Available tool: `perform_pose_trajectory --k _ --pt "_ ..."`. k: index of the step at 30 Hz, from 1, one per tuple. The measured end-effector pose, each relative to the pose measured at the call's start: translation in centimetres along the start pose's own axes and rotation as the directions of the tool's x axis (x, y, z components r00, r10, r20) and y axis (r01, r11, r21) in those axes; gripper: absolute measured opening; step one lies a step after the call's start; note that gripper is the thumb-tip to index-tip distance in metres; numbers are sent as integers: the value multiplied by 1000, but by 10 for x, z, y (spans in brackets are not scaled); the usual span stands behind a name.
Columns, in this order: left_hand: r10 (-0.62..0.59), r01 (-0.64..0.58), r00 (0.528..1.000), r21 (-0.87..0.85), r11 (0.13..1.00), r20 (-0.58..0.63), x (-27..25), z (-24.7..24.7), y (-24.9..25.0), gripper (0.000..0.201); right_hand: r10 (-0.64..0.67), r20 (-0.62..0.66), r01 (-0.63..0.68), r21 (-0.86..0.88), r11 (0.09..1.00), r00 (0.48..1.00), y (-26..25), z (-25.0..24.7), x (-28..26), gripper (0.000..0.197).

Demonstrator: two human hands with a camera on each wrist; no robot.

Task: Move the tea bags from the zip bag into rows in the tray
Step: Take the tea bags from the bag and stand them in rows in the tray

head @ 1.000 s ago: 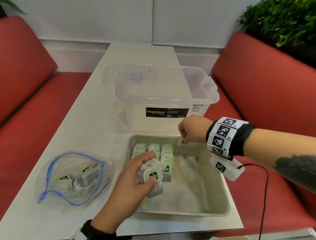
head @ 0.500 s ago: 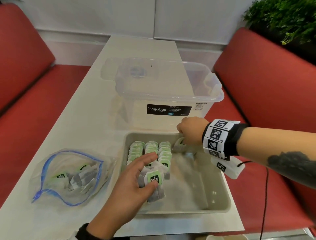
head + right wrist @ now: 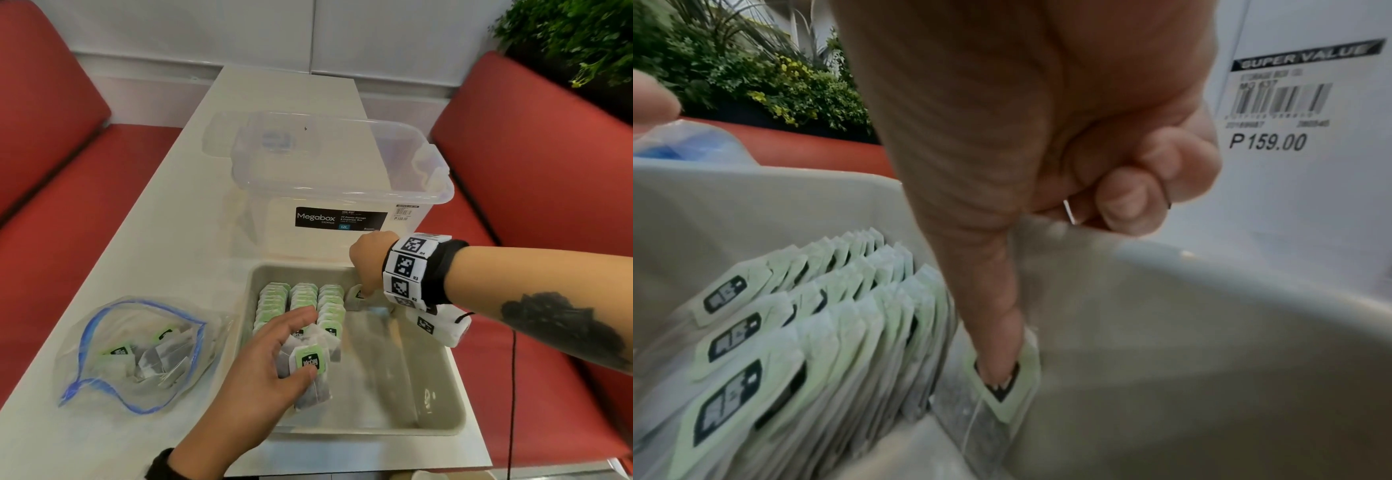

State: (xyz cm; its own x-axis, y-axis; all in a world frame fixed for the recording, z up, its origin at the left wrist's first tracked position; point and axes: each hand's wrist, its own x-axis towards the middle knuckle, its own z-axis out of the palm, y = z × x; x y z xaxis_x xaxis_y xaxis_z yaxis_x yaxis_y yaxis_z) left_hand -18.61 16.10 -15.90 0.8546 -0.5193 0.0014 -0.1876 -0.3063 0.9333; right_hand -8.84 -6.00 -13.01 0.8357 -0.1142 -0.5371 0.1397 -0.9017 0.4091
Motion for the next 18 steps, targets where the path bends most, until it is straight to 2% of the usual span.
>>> perform_pose_trajectory --k 8,14,18 --pt "-8 8 1000 5 1000 6 0 0 -2 62 -16 68 17 -7 1000 998 -2 -4 8 35" --pt "-23 23 1000 5 1000 13 0 0 0 61 -32 9 32 15 999 999 1 -4 8 31" --pt "-47 47 999 -10 999 14 0 0 0 60 -23 21 23 13 1000 1000 3 -2 7 33"
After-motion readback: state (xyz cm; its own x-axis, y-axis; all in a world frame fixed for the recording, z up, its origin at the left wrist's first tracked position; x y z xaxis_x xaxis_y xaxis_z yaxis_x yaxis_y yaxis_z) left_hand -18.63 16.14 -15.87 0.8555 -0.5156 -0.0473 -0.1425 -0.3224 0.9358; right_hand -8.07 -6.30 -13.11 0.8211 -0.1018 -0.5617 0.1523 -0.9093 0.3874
